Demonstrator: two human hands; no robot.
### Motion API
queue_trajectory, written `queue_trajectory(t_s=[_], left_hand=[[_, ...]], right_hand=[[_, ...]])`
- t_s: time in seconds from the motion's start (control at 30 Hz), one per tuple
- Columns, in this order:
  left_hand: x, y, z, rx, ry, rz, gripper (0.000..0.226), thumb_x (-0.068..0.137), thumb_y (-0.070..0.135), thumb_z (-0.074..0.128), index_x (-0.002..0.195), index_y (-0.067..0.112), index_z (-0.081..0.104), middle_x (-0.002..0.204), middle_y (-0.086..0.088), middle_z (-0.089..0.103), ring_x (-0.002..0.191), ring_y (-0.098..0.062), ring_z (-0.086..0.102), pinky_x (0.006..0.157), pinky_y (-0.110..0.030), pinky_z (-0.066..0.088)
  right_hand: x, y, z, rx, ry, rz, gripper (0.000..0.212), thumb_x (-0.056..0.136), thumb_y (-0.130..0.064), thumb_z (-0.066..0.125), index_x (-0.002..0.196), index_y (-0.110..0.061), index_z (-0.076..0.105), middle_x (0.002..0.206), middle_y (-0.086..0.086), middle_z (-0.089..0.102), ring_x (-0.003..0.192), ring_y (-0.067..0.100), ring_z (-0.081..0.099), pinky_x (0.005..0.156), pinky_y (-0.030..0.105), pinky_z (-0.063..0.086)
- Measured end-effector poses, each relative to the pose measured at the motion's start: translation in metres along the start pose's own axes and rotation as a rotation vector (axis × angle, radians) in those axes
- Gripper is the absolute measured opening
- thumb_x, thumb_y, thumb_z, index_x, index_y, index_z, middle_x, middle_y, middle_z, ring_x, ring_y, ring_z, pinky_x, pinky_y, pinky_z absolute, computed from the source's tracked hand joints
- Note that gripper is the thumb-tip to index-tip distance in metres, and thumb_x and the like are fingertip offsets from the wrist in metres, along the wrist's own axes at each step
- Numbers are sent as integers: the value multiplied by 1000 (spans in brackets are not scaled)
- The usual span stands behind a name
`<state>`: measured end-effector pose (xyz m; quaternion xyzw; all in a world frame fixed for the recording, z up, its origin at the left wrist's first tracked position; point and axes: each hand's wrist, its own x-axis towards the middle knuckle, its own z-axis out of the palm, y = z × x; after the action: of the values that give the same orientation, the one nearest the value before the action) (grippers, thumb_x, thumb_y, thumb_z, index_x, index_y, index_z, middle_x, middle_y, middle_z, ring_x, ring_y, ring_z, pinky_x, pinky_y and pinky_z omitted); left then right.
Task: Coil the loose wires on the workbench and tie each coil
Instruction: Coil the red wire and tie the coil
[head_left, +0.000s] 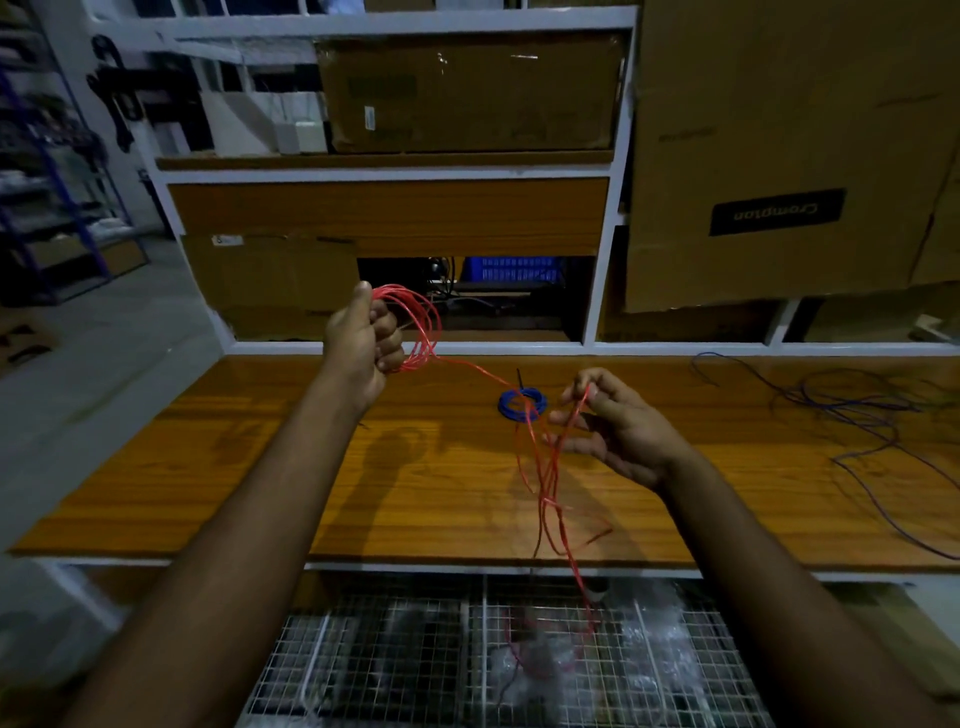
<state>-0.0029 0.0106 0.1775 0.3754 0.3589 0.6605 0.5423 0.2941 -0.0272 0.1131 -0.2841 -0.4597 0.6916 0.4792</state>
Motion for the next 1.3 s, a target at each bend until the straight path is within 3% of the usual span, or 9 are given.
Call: queue_trajectory(t_s=[0.3,0.4,0.53,0.73,0.83,0.97,1.1,1.2,1.3], left_hand=[[5,23,-19,-147,134,78,44,107,42,32,67,24,37,47,10,25,37,-6,19,35,-20,15],[7,33,-24,-168,151,111,43,107,42,32,68,24,37,48,10,25,39,-6,19,36,-20,15],[4,34,-18,-127,101,102,43,106,43,33,69,24,38,49,9,27,40,-7,20,36,-21,17],[-7,18,15,-97,-10,36,45,107,43,30,67,24,36,47,9,24,36,-6,18,33,-18,16],[-12,8,27,-66,-15,1,45,107,42,31,67,23,37,47,9,25,36,-6,19,34,-18,16],[-14,-2,32,-63,-23,-25,44,107,42,32,68,22,39,48,9,26,38,-6,20,34,-19,18],[-15,-5,31,-33,-3,-24,44,107,41,33,68,22,39,47,9,27,37,-6,21,34,-19,17],[-15,-5,26,-39,3,-31,44,107,41,33,67,21,39,48,8,27,37,-6,21,34,-19,17],[-14,-7,19,-42,3,-46,44,107,41,32,68,21,39,49,8,27,39,-6,21,34,-20,18]], right_hand=[[14,19,-45,314,697,184,18,108,-21,38,117,-14,52,75,6,62,42,6,59,38,16,49],[15,27,-62,76,793,251,19,107,-13,34,99,-11,51,87,13,63,50,10,51,36,20,47],[10,40,-66,-479,710,332,23,108,-20,35,97,-11,52,89,12,61,60,18,48,48,26,38],[28,69,-50,-994,689,357,21,101,-17,49,122,-14,52,106,11,63,89,23,62,65,31,52],[27,89,-33,-1275,742,211,34,94,-13,58,126,-15,50,117,9,60,106,27,58,82,39,54],[10,121,32,-1195,601,-212,35,94,-35,57,125,-20,50,122,0,54,116,18,46,87,30,39],[4,164,68,-1571,458,-137,86,79,-69,58,144,-18,34,131,2,45,119,25,43,93,43,45],[5,188,53,-1551,470,-16,90,83,-48,70,151,-14,23,131,7,43,116,26,47,87,38,49],[9,187,38,-1283,355,13,47,94,-17,55,140,-17,44,124,5,56,111,22,57,82,30,49]])
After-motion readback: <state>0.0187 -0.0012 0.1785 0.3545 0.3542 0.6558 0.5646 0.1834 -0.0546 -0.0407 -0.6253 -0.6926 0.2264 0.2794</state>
